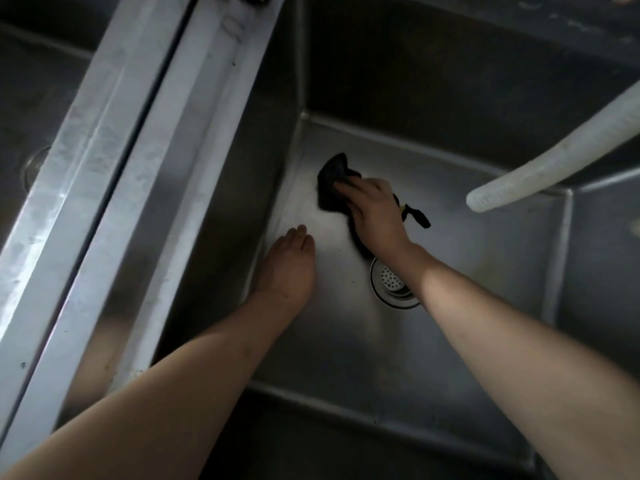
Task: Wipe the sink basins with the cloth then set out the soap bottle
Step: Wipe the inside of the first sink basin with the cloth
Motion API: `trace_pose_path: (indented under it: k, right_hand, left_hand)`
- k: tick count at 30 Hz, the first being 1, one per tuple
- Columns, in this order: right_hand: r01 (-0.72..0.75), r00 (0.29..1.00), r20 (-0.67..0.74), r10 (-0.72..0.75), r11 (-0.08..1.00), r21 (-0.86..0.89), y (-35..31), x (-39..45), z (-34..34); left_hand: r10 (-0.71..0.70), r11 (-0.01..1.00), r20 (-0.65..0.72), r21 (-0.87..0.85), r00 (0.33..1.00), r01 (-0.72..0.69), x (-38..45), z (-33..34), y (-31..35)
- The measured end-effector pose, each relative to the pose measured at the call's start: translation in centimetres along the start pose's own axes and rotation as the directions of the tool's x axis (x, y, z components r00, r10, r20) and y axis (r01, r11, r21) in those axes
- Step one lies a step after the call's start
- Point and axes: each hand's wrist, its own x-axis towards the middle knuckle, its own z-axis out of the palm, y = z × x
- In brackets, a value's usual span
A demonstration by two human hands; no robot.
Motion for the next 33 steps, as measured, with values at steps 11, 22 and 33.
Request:
trace_pose_path:
  k: [11,22,33]
  right_hand:
    - [-0.267,0.964,0.0,0.267,0.961,-0.073,4.9,1.6,-2.9]
    - [0.117,0.972,0.195,-0.128,0.991,0.067,-4.3,-8.9,-0.6]
    - [0.038,0.998,0.06,-0.035,0.998,-0.052,-1.6,-3.5,-1.9]
  left_hand:
    - [-0.026,1.0,-0.03,-0.012,0.999,0.026,-1.2,0.4,0.3]
    - [-0.115,0.993,0.004,-0.042,0.993,0.115,-5.1,-0.3,0.4]
    - [-0.119,0.993,0.023,0.008,0.993,0.119,-6.8,0.4,-0.4]
